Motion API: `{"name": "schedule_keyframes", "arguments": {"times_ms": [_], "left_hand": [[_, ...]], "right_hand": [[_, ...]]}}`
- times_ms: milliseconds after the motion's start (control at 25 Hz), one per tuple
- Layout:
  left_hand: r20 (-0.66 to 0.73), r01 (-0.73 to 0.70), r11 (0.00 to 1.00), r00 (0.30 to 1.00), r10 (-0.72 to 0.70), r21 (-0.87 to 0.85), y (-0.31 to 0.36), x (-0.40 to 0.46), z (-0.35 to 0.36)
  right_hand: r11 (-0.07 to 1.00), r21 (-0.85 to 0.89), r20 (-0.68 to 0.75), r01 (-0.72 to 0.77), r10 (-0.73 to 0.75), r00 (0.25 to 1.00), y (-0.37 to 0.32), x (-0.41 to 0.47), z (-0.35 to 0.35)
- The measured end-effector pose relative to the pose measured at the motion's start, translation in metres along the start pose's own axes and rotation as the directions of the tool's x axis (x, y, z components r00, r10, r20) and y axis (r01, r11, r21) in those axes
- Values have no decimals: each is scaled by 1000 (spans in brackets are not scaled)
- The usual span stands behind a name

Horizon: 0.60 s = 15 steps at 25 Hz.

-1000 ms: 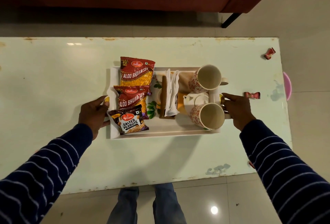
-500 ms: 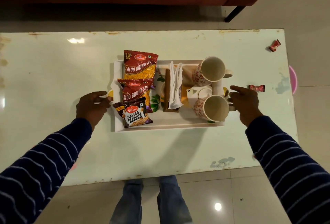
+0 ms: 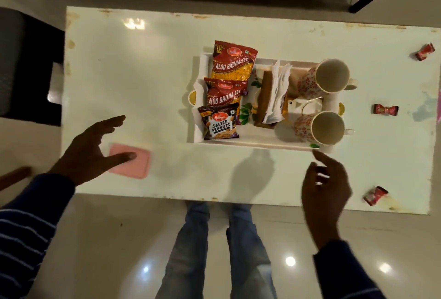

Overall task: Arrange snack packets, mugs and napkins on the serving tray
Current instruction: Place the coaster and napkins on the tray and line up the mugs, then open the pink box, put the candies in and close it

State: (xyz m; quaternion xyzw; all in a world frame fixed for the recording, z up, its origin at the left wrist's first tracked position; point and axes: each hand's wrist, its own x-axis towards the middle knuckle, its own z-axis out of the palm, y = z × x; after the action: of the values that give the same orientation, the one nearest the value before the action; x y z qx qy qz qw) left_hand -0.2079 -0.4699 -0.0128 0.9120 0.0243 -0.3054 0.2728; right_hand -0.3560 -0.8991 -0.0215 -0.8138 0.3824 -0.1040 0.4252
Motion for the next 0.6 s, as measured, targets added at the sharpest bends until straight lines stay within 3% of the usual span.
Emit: {"name": "schedule_keyframes", "arguments": {"times_ms": [120, 240, 400, 480, 600], "left_hand": [[170, 25, 995, 984, -42, 99, -45, -30, -7], [218, 34, 993, 974, -58, 113, -71, -45, 2], [106, 27, 997, 994, -35, 75, -90, -50, 26], [23, 32, 999, 999, -33, 8, -96, -46, 37], [-68, 54, 986, 996, -66, -160, -97, -36, 55]], "right_hand": [[998, 47, 232, 47, -57, 971, -15, -60, 40], [999, 29, 436, 46, -54, 898, -31, -100, 84], [973, -53, 701, 226, -125, 702, -55, -130, 136], [905, -121, 786, 408, -164, 596, -69, -136, 165], [788, -166, 846, 592, -194, 496, -92, -136, 209]]}}
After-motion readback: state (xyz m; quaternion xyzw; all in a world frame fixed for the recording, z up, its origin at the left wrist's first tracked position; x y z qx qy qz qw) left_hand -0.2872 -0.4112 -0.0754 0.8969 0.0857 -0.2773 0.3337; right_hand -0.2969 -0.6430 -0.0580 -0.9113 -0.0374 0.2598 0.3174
